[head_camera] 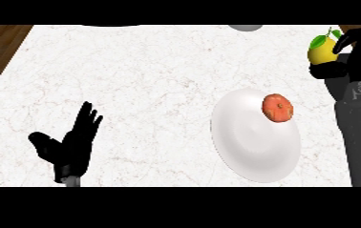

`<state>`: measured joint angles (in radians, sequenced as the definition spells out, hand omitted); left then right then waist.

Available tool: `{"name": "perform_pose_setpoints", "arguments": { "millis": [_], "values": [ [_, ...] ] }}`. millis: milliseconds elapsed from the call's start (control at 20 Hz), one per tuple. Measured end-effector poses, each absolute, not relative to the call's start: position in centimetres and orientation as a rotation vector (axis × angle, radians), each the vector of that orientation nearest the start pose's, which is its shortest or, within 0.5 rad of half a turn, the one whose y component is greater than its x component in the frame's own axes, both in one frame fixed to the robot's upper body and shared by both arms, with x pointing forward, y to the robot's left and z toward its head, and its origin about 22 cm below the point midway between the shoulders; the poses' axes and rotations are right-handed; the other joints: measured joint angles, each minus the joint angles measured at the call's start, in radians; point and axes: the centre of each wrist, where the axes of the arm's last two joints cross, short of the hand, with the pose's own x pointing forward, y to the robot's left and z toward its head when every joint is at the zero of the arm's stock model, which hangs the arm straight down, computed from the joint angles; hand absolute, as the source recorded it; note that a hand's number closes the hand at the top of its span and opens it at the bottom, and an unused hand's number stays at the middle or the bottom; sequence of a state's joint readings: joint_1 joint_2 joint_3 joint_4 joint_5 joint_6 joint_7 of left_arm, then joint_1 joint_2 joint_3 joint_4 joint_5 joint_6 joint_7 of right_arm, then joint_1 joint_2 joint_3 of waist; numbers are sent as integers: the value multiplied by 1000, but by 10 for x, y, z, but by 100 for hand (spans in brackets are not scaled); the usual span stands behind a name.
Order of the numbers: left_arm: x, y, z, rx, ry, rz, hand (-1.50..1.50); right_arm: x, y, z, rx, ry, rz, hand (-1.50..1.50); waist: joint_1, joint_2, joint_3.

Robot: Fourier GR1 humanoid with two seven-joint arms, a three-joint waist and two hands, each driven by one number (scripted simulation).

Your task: Pick the lemon from the plate and place it in the pan

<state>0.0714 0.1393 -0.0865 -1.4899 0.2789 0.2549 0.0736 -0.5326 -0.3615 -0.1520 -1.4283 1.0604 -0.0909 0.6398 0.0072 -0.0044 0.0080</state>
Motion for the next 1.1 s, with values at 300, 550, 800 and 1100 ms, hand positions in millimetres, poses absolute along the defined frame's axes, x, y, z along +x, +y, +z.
{"name": "perform_pose_setpoints", "arguments": {
  "millis": [300, 550, 800, 1100],
  "values": [
    [224, 252, -30, 65, -1315, 250, 0, 365, -359, 139, -1520, -1138, 298, 150, 10, 4, 1],
    [228, 247, -29, 61, -1320, 241, 0, 369, -409, 118, -1552, -1103, 277, 150, 23, 10, 2],
    [232, 238, -25, 44, -1323, 233, 0, 366, -447, 107, -1532, -1104, 213, 150, 41, 20, 3],
    [235, 235, -24, 28, -1341, 223, 0, 346, -485, 91, -1516, -954, 247, -150, 58, 31, 4]
  ]
}}
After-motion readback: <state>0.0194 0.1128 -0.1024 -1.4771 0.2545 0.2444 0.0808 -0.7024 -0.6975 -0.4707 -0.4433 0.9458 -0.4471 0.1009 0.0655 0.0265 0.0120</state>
